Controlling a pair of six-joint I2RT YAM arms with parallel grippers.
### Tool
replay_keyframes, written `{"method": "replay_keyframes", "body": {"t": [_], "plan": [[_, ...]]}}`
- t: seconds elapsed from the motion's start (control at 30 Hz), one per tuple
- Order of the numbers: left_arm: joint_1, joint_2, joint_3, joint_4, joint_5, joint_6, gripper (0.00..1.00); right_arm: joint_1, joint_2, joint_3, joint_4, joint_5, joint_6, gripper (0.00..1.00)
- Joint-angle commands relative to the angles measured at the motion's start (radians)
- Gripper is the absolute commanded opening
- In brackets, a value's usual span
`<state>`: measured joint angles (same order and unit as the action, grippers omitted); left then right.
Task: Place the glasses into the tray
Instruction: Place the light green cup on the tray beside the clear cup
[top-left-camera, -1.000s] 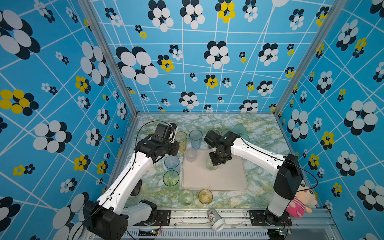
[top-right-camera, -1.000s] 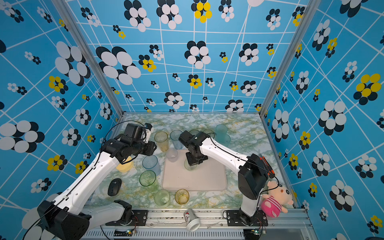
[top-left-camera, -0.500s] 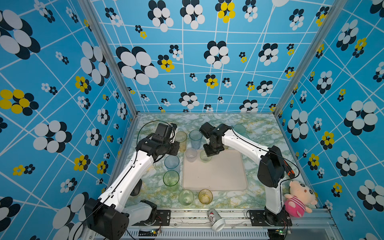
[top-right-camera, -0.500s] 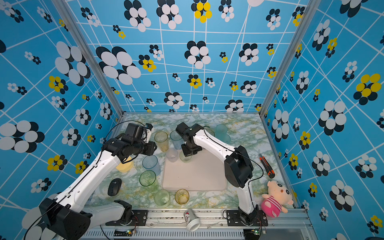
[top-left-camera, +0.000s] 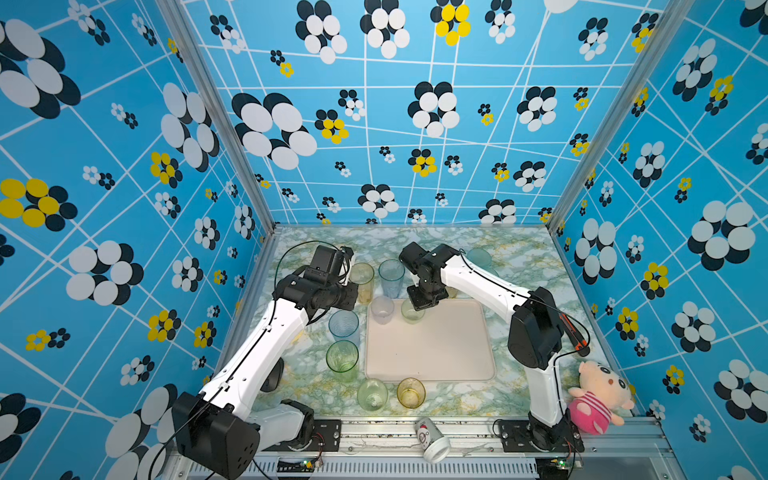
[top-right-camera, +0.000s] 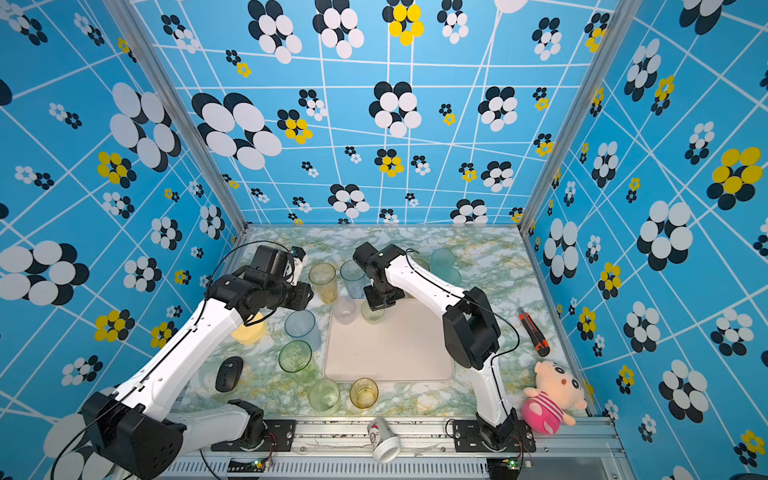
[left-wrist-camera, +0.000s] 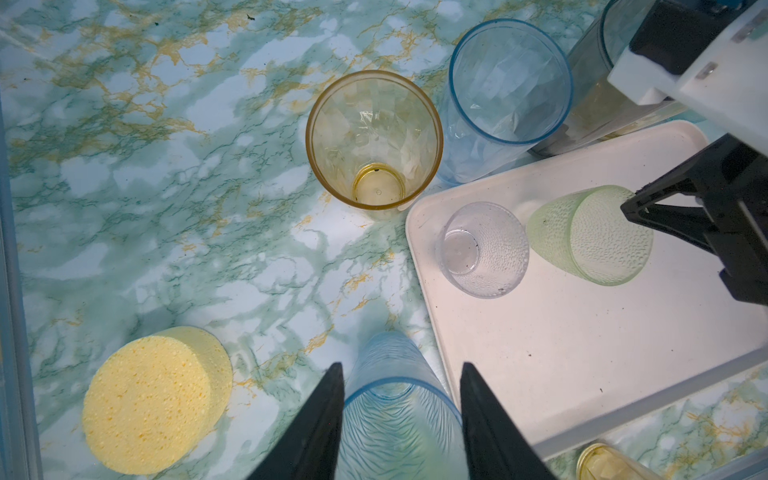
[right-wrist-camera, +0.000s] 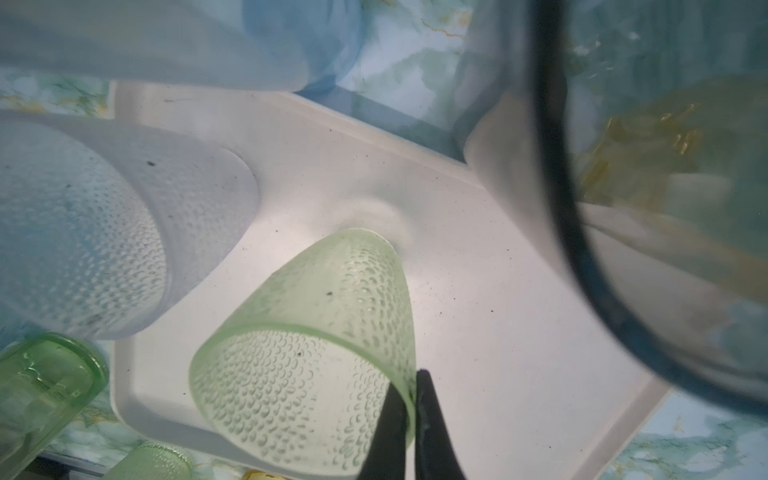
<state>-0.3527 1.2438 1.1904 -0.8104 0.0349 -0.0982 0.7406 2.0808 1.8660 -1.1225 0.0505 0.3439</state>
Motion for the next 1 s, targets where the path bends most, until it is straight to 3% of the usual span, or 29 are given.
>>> {"method": "replay_keyframes", "body": {"t": [0.0,0.63,0.97], "plan": [[0.010,0.011,0.008,-0.029,0.012,0.020,0.47,-0.007,0.034,0.034,-0.029,-0.008,-0.016,0.06],[0.024,0.025,0.014,-0.036,0.025,0.028,0.48,-0.030,0.052,0.047,-0.039,-0.005,-0.020,0.06],[0.024,0.032,0.012,-0.032,0.031,0.028,0.48,-0.031,0.047,0.043,-0.036,-0.032,-0.023,0.12]]}}
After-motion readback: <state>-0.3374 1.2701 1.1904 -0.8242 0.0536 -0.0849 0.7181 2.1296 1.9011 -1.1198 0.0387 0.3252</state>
